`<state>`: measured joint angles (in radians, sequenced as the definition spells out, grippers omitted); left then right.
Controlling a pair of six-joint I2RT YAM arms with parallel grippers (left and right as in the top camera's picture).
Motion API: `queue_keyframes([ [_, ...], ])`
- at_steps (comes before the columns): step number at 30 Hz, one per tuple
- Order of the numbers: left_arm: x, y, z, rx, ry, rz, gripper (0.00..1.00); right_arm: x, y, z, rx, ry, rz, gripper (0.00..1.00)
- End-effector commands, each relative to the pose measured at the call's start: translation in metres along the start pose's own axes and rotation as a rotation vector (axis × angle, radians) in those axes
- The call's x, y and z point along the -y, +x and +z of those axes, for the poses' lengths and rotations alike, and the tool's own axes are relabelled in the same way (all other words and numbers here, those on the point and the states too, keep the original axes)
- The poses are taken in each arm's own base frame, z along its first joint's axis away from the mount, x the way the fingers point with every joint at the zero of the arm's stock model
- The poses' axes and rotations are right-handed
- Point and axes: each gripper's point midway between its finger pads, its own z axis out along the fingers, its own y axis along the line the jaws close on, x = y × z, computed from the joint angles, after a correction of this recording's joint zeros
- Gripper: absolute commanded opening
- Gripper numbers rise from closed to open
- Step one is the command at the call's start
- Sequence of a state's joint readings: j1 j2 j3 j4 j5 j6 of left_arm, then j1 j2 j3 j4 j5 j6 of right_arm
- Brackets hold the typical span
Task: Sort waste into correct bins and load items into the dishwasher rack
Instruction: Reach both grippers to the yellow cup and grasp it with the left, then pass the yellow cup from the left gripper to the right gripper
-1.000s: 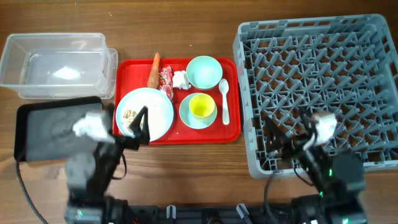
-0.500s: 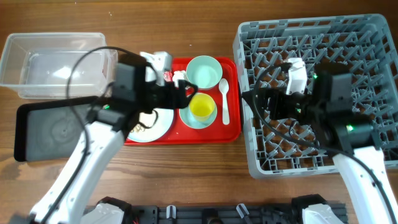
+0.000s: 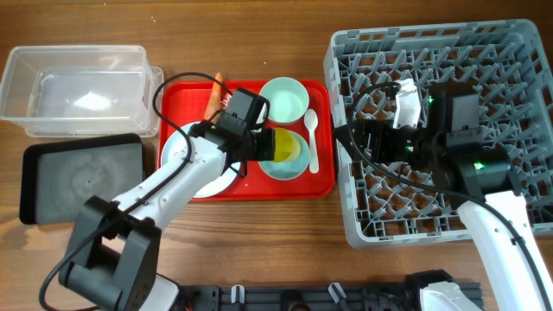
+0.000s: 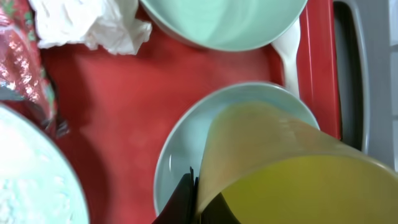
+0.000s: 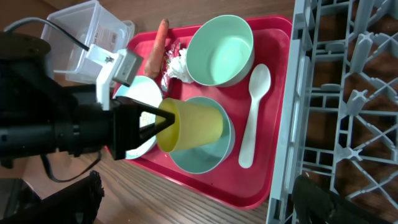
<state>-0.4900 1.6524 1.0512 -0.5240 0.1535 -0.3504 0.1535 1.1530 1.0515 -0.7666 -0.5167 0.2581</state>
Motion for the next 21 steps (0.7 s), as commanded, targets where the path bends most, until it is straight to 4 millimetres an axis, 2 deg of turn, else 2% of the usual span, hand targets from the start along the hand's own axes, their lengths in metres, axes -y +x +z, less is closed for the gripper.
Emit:
queue_keyframes([
  [1, 0.017, -0.044, -0.072, 0.164, 0.053, -0.007, 0.04, -0.007, -0.006, -0.003, 0.012, -0.026, 0.0, 1.0],
  [2, 0.009, -0.052, -0.098, 0.214, 0.06, -0.035, 0.04, -0.007, -0.007, -0.003, 0.017, -0.027, 0.016, 1.0],
  [3, 0.005, -0.055, -0.112, 0.23, 0.094, -0.058, 0.04, -0.008, -0.009, -0.003, 0.025, -0.031, 0.024, 1.0],
  [4, 0.008, -0.056, -0.132, 0.224, 0.234, -0.094, 0.04, -0.017, -0.014, -0.003, 0.038, -0.079, 0.021, 1.0],
  [5, 0.015, -0.057, -0.156, 0.202, 0.44, -0.121, 0.04, -0.039, -0.021, -0.007, 0.054, -0.201, -0.019, 0.94],
  [7, 0.023, -0.056, -0.18, 0.167, 0.651, -0.138, 0.04, -0.065, -0.028, -0.014, 0.075, -0.342, -0.082, 0.87],
  [8, 0.027, -0.054, -0.196, 0.143, 0.778, -0.144, 0.04, -0.084, -0.032, -0.022, 0.095, -0.442, -0.144, 0.84],
  [9, 0.03, -0.052, -0.21, 0.127, 0.877, -0.145, 0.04, -0.1, -0.036, -0.028, 0.116, -0.516, -0.202, 0.84],
  [12, 0.036, -0.047, -0.234, 0.1, 1.032, -0.129, 0.04, -0.133, -0.04, -0.038, 0.158, -0.64, -0.327, 0.84],
  [15, 0.049, -0.038, -0.256, 0.051, 1.176, -0.089, 0.04, -0.157, -0.036, -0.034, 0.165, -0.705, -0.408, 0.85],
  [21, 0.064, -0.029, -0.257, 0.004, 1.213, -0.053, 0.04, -0.179, -0.029, -0.022, 0.132, -0.797, -0.45, 0.86],
])
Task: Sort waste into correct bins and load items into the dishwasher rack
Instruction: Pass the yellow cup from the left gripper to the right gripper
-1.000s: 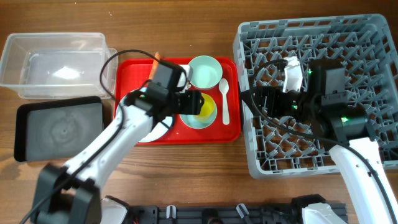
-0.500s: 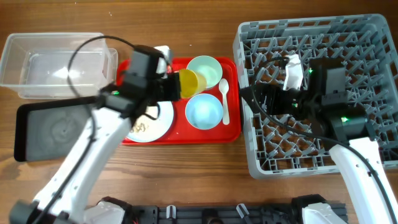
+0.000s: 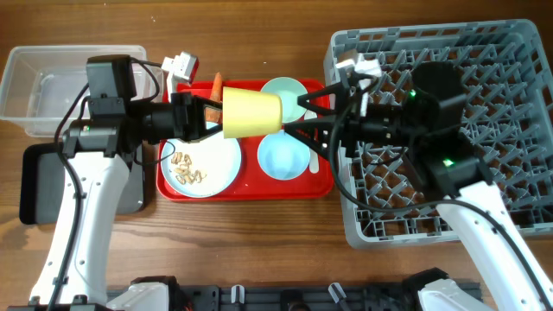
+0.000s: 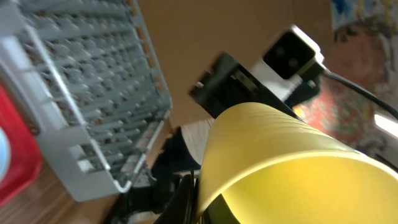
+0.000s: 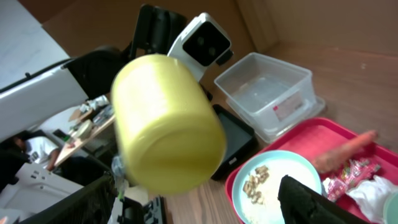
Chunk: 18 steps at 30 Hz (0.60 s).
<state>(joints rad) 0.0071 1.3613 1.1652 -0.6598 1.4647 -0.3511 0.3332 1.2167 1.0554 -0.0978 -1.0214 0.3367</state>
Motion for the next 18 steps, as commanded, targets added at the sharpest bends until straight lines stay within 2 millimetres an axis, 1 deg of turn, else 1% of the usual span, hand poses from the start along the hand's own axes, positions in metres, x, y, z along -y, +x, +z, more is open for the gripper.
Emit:
queue_keyframes([
  [1, 0.018, 0.013, 0.011, -0.074, 0.085, 0.013, 0.04, -0.016, 0.003, 0.013, -0.031, -0.098, -0.013, 0.86],
  [4, 0.016, 0.017, 0.019, -0.093, 0.068, 0.016, 0.04, -0.021, 0.004, 0.017, -0.035, -0.117, -0.026, 0.85],
  [5, 0.014, 0.017, 0.022, -0.096, 0.056, 0.017, 0.04, -0.027, 0.002, 0.016, -0.034, -0.145, -0.046, 0.85],
  [6, 0.013, 0.018, 0.023, -0.098, 0.052, 0.017, 0.04, -0.031, 0.001, 0.016, -0.032, -0.165, -0.061, 0.78],
  [8, 0.013, 0.018, 0.023, -0.099, 0.052, 0.018, 0.04, -0.032, 0.001, 0.016, -0.033, -0.17, -0.045, 0.69],
  [9, 0.013, 0.018, 0.023, -0.098, 0.052, 0.021, 0.04, -0.034, 0.002, 0.015, -0.039, -0.184, -0.047, 0.63],
  [11, 0.014, 0.016, 0.024, -0.095, 0.05, 0.039, 0.04, -0.04, 0.004, 0.014, -0.053, -0.22, -0.049, 0.6],
  [13, 0.011, 0.015, 0.024, -0.088, 0.035, 0.04, 0.04, -0.043, 0.005, 0.013, -0.059, -0.233, -0.047, 0.53],
  [14, 0.01, 0.015, 0.024, -0.086, 0.03, 0.039, 0.04, -0.043, 0.006, 0.013, -0.06, -0.236, -0.048, 0.52],
  [15, 0.01, 0.015, 0.024, -0.087, 0.03, 0.04, 0.08, -0.043, 0.006, 0.013, -0.06, -0.236, -0.048, 0.51],
  [16, 0.01, 0.014, 0.024, -0.086, 0.031, 0.044, 0.32, -0.043, 0.006, 0.013, -0.06, -0.236, -0.048, 0.5],
  [17, 0.011, 0.014, 0.024, -0.086, 0.031, 0.048, 0.41, -0.043, 0.006, 0.013, -0.059, -0.235, -0.05, 0.5],
  [18, 0.011, 0.013, 0.024, -0.085, 0.031, 0.057, 0.66, -0.041, 0.005, 0.014, -0.055, -0.223, -0.05, 0.48],
])
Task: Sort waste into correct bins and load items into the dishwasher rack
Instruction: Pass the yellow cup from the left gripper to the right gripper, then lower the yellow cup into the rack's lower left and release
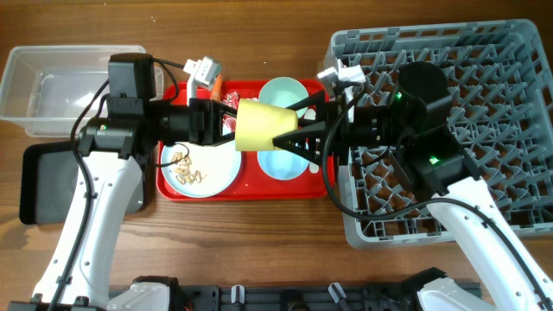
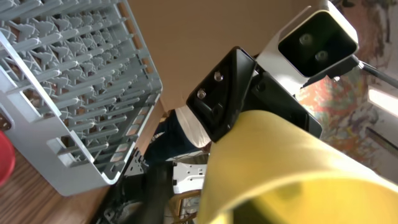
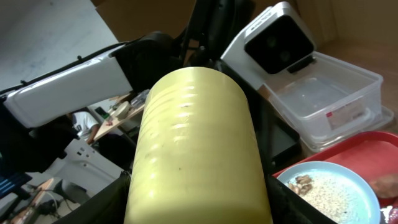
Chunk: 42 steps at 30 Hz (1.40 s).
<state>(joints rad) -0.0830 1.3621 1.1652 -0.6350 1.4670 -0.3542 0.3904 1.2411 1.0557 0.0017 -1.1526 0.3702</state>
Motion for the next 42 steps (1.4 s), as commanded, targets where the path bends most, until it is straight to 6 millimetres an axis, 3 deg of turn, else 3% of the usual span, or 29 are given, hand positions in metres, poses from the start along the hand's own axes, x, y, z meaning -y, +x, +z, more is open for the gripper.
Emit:
queue_keyframes([
  [1, 0.002, -0.003, 0.001, 0.001, -0.003, 0.038, 1.0, 0.0, -0.002, 0.002, -0.003, -0.003, 0.002, 0.46],
  [3, -0.003, -0.008, -0.002, 0.025, -0.034, 0.05, 1.0, 0.016, -0.001, -0.002, 0.018, 0.123, 0.048, 0.44],
  [6, -0.012, -0.017, -0.012, 0.077, -0.087, 0.045, 1.0, 0.04, 0.002, -0.024, 0.053, 0.388, 0.093, 0.44],
  [8, -0.017, -0.023, -0.02, 0.11, -0.111, 0.041, 1.0, 0.05, 0.005, -0.051, 0.085, 0.591, 0.117, 0.43],
  [10, -0.019, -0.026, -0.027, 0.131, -0.12, 0.039, 1.0, 0.059, 0.016, -0.093, 0.113, 0.837, 0.157, 0.42],
  [12, -0.022, -0.029, -0.03, 0.147, -0.136, 0.037, 1.0, 0.068, 0.036, -0.14, 0.151, 1.091, 0.279, 0.42],
  [15, -0.025, -0.03, -0.031, 0.157, -0.158, 0.036, 1.0, 0.074, 0.072, -0.186, 0.141, 1.343, 0.429, 0.42],
  [17, -0.028, -0.031, -0.032, 0.163, -0.171, 0.036, 1.0, 0.078, 0.104, -0.202, 0.062, 1.461, 0.537, 0.42],
  [19, -0.032, -0.033, -0.033, 0.175, -0.197, 0.034, 1.0, 0.086, 0.148, -0.203, -0.139, 1.52, 0.683, 0.42],
  [21, -0.032, -0.033, -0.033, 0.175, -0.197, 0.034, 1.0, 0.091, 0.173, -0.2, -0.273, 1.529, 0.761, 0.42],
  [24, -0.033, -0.034, -0.033, 0.179, -0.206, 0.034, 1.0, 0.101, 0.198, -0.178, -0.428, 1.429, 0.856, 0.43],
  [27, -0.035, -0.035, -0.034, 0.184, -0.216, 0.032, 1.0, 0.109, 0.212, -0.177, -0.499, 1.445, 0.909, 0.69],
  [29, -0.035, -0.035, -0.034, 0.184, -0.217, 0.033, 1.0, 0.113, 0.216, -0.174, -0.513, 1.439, 0.925, 0.78],
  [34, -0.035, -0.035, -0.034, 0.184, -0.217, 0.033, 1.0, 0.12, 0.202, -0.17, -0.456, 1.429, 0.89, 0.78],
  [38, -0.035, -0.035, -0.034, 0.184, -0.217, 0.032, 1.0, 0.121, 0.181, -0.17, -0.425, 1.433, 0.84, 0.73],
  [42, -0.036, -0.034, -0.034, 0.183, -0.218, 0.025, 1.0, 0.119, 0.181, -0.171, -0.439, 1.431, 0.835, 0.65],
])
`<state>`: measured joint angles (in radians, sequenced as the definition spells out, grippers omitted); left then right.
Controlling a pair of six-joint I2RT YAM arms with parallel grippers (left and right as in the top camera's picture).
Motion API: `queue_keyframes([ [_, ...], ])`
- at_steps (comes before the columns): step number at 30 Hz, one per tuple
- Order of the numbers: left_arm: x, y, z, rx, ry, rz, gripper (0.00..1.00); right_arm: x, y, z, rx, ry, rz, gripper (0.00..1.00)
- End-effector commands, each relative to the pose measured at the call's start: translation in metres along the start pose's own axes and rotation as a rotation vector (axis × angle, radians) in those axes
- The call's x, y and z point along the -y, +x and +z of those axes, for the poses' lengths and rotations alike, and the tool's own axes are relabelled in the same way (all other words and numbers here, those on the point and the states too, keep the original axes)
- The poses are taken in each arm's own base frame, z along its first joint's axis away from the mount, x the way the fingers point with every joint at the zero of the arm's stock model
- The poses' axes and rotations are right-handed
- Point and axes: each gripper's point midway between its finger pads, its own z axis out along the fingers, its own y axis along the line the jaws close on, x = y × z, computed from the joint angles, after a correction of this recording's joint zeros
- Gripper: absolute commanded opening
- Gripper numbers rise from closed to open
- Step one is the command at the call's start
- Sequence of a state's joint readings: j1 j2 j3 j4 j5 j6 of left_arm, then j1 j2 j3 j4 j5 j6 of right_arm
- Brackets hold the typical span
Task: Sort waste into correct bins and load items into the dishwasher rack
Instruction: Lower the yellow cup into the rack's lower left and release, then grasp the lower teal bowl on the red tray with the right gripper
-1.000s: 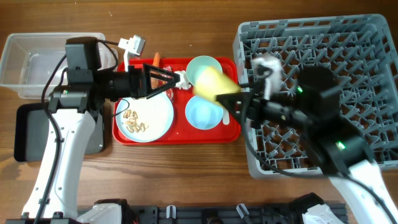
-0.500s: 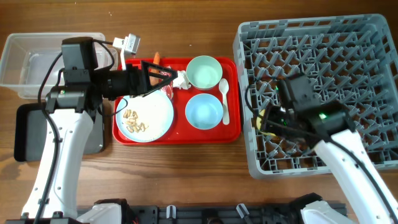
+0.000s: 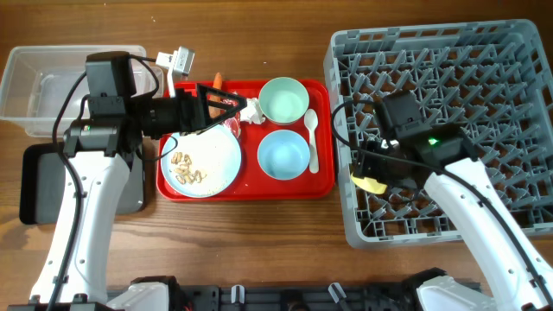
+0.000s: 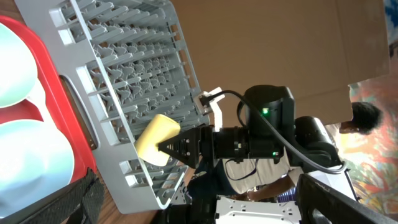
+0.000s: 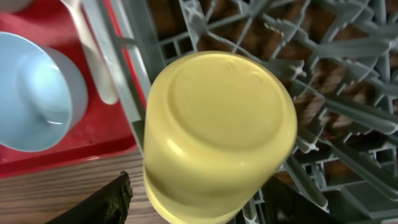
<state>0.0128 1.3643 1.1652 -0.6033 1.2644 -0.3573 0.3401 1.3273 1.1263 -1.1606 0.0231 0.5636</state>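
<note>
The yellow cup [image 5: 217,134] is in my right gripper [image 5: 208,208], which is shut on it, the cup's base facing the wrist camera. In the overhead view the yellow cup [image 3: 372,182] peeks out under that gripper [image 3: 375,175] at the left front edge of the grey dishwasher rack [image 3: 449,52]. My left gripper [image 3: 235,104] is open and holds nothing, above the back left of the red tray [image 3: 246,186]. The left wrist view looks across at the yellow cup [image 4: 157,139] and the rack [image 4: 118,74].
On the tray are a plate with crumbs [image 3: 200,161], a light blue bowl [image 3: 284,154], a green bowl [image 3: 282,99], a white spoon [image 3: 312,138], a carrot [image 3: 218,79] and a tissue [image 3: 251,108]. At the left are a clear bin [image 3: 69,86] and a black bin [image 3: 52,181].
The cup has passed from my left gripper to my right one. The right gripper now holds it at the rack's left front edge, and the left gripper is open and further left.
My left gripper was shut on the cup's rim in the light blue bowl. Then it held the cup sideways above the tray, facing my open right gripper. Then the right fingers stood around the cup. Now the right gripper has it at the rack.
</note>
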Motion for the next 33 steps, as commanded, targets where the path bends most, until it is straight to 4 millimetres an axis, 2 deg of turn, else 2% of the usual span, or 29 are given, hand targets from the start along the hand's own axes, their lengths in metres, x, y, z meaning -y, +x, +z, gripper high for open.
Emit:
queue_keyframes([
  [1, 0.002, -0.002, -0.002, 0.006, -0.003, 0.013, 1.0, -0.001, -0.003, -0.007, 0.009, -0.004, -0.014, 0.63],
  [7, 0.002, -0.002, -0.002, 0.006, -0.003, 0.013, 1.0, 0.007, 0.003, -0.008, -0.006, 0.043, -0.031, 0.63],
  [11, 0.001, -0.002, -0.002, 0.007, -0.004, 0.013, 1.0, -0.004, 0.014, -0.008, -0.027, 0.028, -0.099, 0.62],
  [15, 0.0, -0.002, -0.002, 0.009, -0.011, 0.01, 1.0, -0.025, 0.031, -0.007, -0.038, 0.013, -0.166, 0.56],
  [17, 0.0, -0.002, -0.002, 0.008, -0.01, 0.009, 1.0, -0.025, 0.038, -0.001, -0.049, 0.027, -0.148, 0.53],
  [20, 0.0, -0.002, -0.002, 0.009, -0.011, 0.01, 1.0, -0.027, 0.038, 0.007, -0.042, 0.017, -0.148, 0.43],
  [26, 0.0, -0.001, -0.002, 0.006, -0.011, 0.001, 1.0, -0.035, 0.031, 0.012, -0.01, -0.017, -0.152, 0.38],
  [27, 0.0, 0.0, -0.002, 0.005, -0.012, -0.002, 1.0, -0.046, 0.025, 0.011, 0.016, -0.066, -0.185, 0.39],
  [31, -0.002, -0.001, -0.002, 0.011, -0.024, -0.001, 1.0, -0.126, 0.004, -0.019, 0.135, -0.448, -0.402, 0.54],
  [33, -0.006, -0.001, -0.004, 0.02, -0.049, -0.014, 1.0, -0.135, -0.003, -0.013, 0.143, -0.467, -0.388, 0.54],
])
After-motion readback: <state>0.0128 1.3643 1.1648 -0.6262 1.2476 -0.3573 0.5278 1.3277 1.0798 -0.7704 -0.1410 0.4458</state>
